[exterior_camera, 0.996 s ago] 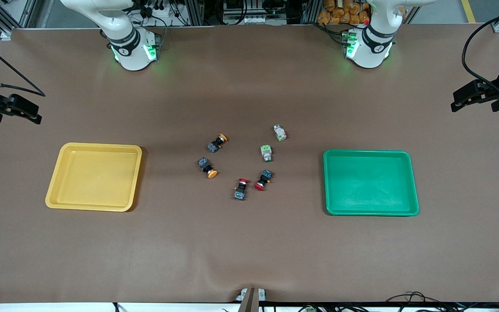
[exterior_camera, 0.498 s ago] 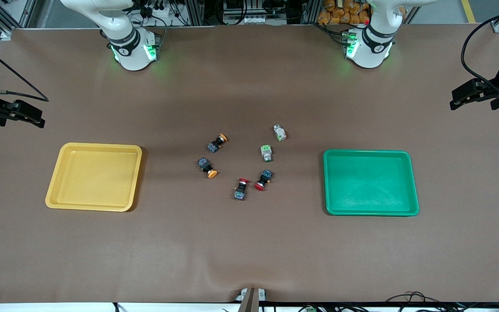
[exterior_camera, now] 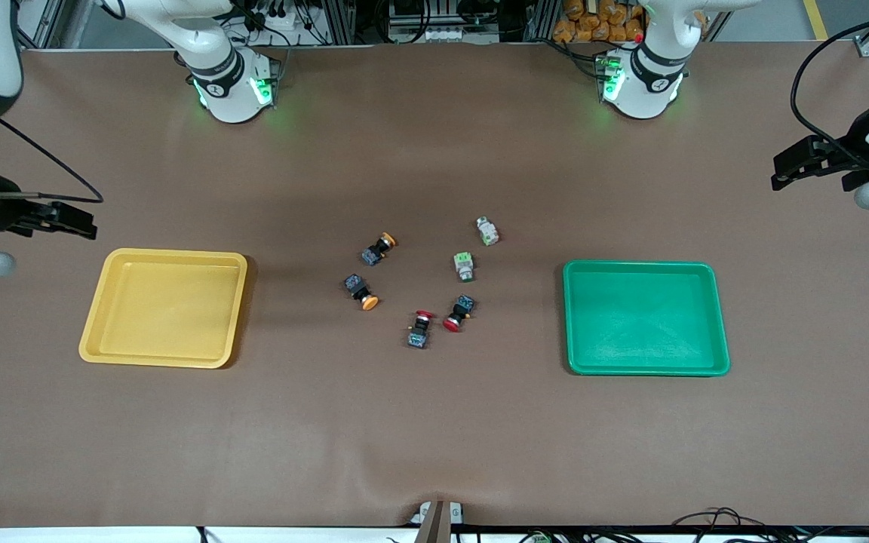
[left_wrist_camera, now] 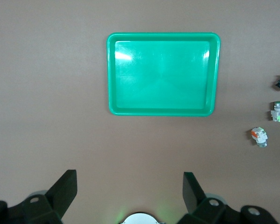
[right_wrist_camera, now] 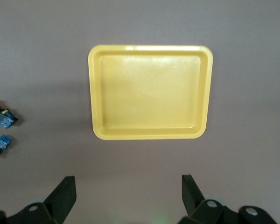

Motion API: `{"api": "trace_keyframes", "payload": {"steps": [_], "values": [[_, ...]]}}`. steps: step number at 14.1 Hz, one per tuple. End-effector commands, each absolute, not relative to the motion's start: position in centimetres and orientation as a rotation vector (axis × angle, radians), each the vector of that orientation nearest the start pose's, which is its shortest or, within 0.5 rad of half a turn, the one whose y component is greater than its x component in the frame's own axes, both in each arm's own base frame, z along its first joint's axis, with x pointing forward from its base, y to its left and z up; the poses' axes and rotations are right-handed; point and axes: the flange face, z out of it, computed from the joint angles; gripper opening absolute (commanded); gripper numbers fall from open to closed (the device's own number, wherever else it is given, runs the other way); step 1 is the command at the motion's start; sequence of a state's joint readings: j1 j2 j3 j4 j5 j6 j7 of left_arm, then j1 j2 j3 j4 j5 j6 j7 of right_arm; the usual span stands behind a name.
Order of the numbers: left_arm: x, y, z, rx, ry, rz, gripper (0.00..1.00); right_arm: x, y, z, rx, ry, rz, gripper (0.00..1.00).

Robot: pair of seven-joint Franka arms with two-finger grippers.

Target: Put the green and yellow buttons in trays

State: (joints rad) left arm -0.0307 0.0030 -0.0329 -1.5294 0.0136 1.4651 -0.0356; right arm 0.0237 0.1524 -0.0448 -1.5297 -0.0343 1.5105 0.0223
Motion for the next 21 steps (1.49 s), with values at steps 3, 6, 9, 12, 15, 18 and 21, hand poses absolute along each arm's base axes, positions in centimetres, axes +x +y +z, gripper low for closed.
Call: {"api": "trace_keyframes", "payload": {"steps": [3, 6, 9, 12, 15, 18, 21], "values": [[54.4, -4.6, 62.8, -3.115, 0.065, 0.134, 1.00, 59.6, -1.5, 52.3, -3.173, 0.059, 0.406, 1.00], [54.9, -6.6, 61.7, -3.112, 0.108, 0.160, 1.00, 59.8, -1.3, 51.7, -3.157, 0.069, 0.421, 1.00], [54.9, -9.9, 59.8, -3.109, 0.107, 0.174, 1.00, 60.2, 1.6, 50.5, -3.151, 0.195, 0.434, 1.00], [54.6, -12.6, 57.5, -3.111, 0.118, 0.189, 1.00, 62.1, 5.6, 45.8, -3.092, 0.347, 0.456, 1.00], [54.1, -15.9, 55.2, -3.129, 0.076, 0.169, 1.00, 63.3, 10.2, 42.0, -3.097, 0.493, 0.423, 1.00], [53.2, -19.9, 52.1, -3.128, 0.046, 0.159, 1.00, 63.5, 14.1, 39.1, -3.103, 0.555, 0.370, 1.00], [53.2, -22.2, 49.8, -3.133, 0.034, 0.177, 1.00, 63.5, 18.5, 36.5, -3.094, 0.532, 0.308, 1.00]]}}
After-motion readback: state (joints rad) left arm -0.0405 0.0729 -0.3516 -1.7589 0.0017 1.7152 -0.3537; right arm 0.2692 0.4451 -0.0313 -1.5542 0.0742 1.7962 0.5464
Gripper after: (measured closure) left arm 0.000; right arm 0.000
